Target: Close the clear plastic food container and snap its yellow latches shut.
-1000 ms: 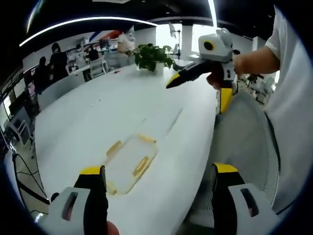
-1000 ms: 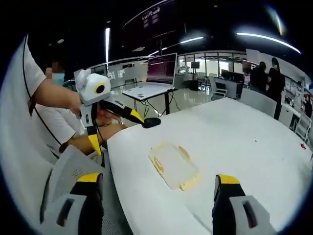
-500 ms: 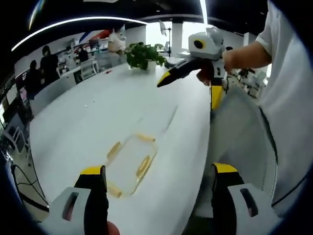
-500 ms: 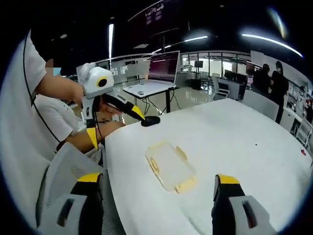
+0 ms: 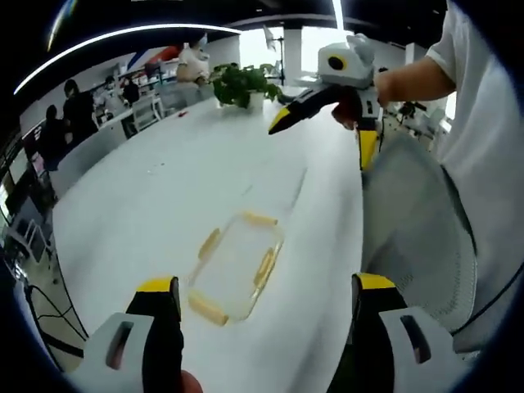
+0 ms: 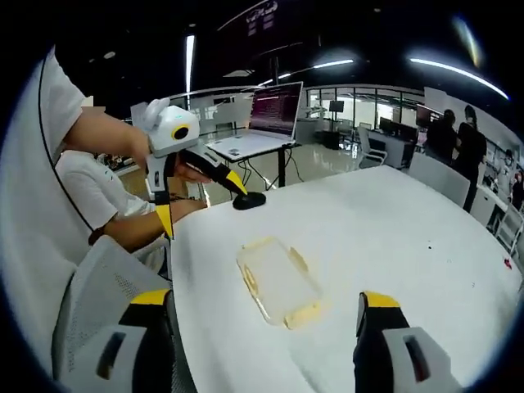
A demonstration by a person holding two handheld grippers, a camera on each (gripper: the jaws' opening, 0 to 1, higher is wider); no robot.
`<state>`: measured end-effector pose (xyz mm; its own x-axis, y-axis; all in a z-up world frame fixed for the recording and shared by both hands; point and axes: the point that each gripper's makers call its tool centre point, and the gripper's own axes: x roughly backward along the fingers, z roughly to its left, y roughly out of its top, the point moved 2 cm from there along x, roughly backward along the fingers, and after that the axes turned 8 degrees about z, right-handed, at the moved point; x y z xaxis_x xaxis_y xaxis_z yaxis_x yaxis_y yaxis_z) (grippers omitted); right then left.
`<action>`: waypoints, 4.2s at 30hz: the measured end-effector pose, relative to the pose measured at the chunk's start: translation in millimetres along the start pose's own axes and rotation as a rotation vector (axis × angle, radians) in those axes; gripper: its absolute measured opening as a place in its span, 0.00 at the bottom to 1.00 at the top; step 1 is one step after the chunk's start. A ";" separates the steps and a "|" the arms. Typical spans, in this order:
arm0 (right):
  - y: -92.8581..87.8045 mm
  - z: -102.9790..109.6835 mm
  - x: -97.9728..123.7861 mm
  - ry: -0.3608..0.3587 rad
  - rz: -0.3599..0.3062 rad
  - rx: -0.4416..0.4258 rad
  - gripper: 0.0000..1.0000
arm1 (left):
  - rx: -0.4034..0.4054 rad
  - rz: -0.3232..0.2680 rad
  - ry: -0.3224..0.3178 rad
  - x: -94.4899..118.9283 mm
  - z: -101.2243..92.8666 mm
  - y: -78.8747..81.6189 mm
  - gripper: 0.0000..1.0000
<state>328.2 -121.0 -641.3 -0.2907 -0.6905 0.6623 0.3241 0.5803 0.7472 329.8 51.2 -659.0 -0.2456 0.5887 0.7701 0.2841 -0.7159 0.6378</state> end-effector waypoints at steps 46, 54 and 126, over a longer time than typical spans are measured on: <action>-13.9 -32.6 -42.2 0.041 0.117 0.099 0.81 | -0.182 0.155 -0.094 -30.3 39.3 -29.8 0.73; -20.0 -35.0 -50.3 0.060 0.154 0.138 0.77 | -0.205 0.180 -0.107 -36.4 44.6 -34.3 0.71; -66.2 -55.2 -114.1 0.161 0.439 0.347 0.50 | -0.364 0.383 -0.216 -90.4 76.5 -74.7 0.47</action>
<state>389.6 -104.4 -769.4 -0.0466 -0.3945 0.9177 0.0617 0.9158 0.3968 401.7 80.1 -775.6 0.0177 0.2979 0.9544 -0.0315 -0.9539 0.2984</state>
